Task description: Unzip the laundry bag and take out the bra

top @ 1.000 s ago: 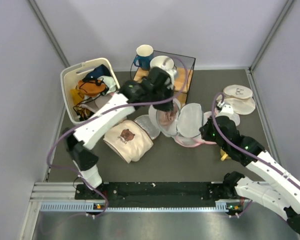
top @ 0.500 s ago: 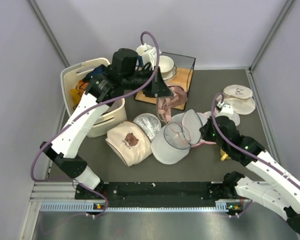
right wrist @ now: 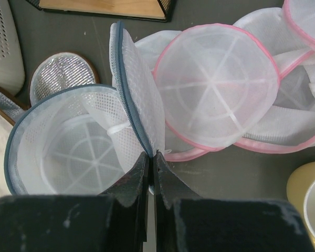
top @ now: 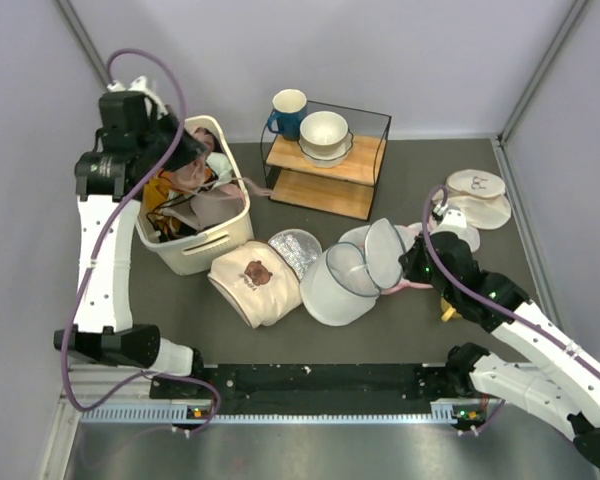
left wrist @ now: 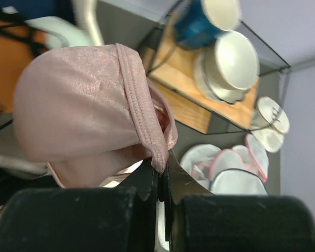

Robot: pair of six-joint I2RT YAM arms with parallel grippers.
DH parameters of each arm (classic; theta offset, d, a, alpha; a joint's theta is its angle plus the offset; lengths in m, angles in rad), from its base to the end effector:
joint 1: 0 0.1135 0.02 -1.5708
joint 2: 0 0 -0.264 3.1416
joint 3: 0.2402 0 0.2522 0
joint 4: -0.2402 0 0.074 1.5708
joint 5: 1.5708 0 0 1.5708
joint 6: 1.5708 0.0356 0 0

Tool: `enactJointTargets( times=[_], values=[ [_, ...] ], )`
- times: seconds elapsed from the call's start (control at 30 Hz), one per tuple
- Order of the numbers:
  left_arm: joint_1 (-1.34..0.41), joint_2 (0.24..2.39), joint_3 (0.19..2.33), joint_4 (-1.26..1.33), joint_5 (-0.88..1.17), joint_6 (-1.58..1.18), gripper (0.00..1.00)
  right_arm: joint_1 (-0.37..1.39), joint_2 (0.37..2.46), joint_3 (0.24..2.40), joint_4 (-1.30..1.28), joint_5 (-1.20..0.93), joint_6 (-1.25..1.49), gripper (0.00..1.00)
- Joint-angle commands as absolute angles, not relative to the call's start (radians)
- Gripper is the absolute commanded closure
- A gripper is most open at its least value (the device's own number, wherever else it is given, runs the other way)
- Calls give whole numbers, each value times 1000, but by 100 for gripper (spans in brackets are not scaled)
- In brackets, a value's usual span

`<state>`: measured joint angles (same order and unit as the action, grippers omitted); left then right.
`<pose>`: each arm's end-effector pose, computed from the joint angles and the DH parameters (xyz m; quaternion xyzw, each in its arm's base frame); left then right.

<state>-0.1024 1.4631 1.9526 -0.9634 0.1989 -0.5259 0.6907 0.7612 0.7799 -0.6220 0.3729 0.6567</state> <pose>0.2743 -0.0353 0.4944 -0.1278 0.8410 -0.2409 0.4672 0.1323 0.0925 0.2994 0.0714 0.8713 0.1569 0.4596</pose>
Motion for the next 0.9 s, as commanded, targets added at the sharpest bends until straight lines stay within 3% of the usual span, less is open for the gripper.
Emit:
enactJointTargets(
  times=[0.0,0.13,0.33,0.53,0.87],
  values=[
    [26,1339,1878,-985,112,-529,100,684,767,834,-606,391,646,100],
    [132,1325,1917,-1006,133,-508,100,683,784,836,-598,390,635,100],
    [155,1302,1947,-1005,75,-505,100,684,792,827,-577,387,641,100],
    [155,1394,2109,-1054,137,-471,100,683,818,821,-555,368,635,100],
    [156,1332,1521,-776,86,-529,100,684,816,818,-554,367,641,100]
  ],
)
